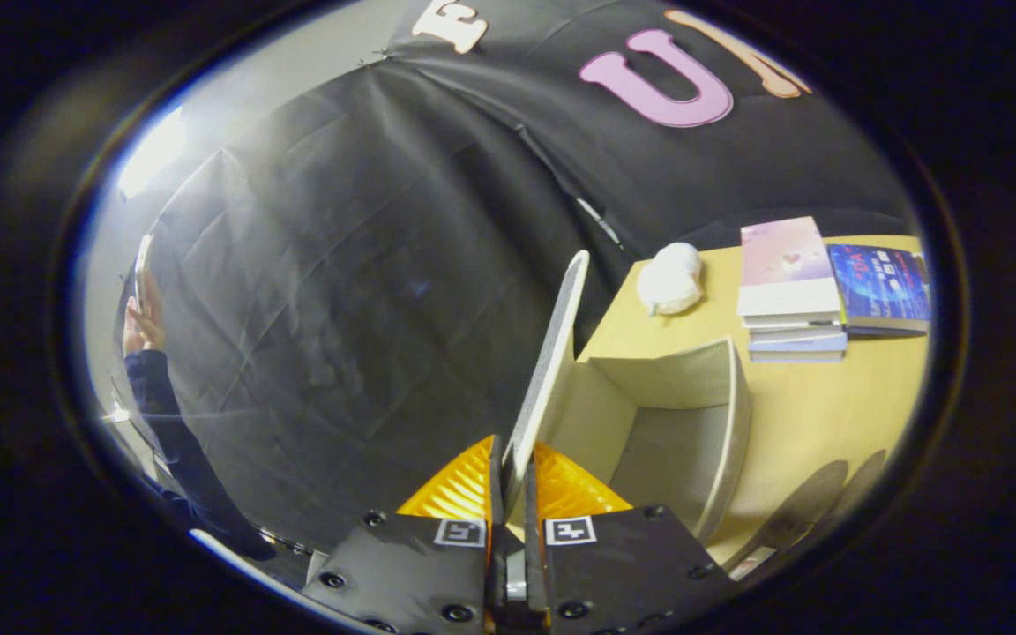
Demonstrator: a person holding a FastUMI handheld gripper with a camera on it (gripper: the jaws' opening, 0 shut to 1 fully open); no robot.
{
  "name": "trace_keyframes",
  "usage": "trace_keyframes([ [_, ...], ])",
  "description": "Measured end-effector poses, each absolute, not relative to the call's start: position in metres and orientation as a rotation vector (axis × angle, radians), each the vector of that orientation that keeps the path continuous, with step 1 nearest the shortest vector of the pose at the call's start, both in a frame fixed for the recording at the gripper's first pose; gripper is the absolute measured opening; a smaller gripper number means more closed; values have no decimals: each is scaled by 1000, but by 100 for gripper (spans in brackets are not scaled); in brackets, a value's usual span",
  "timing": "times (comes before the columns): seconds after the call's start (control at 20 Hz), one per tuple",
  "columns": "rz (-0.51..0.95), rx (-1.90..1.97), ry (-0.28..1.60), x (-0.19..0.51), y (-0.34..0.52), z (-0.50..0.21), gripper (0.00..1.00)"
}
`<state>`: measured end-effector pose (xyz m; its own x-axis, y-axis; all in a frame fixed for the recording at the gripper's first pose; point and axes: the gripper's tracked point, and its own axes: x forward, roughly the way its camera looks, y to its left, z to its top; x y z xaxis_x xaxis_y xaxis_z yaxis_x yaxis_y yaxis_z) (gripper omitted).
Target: Open the storage box then place both shoes into the box .Put the left shoe in first, then the right shoe, with the right side of both shoes facing outward in a uniform manner.
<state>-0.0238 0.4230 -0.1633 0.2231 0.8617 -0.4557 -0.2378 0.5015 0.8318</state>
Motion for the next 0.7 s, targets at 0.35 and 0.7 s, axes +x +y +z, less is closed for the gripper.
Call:
trace_keyframes([
  [0.35, 947, 682, 1088, -35, 489, -137, 11],
  [0.7, 912, 695, 1114, -34, 543, -141, 11],
])
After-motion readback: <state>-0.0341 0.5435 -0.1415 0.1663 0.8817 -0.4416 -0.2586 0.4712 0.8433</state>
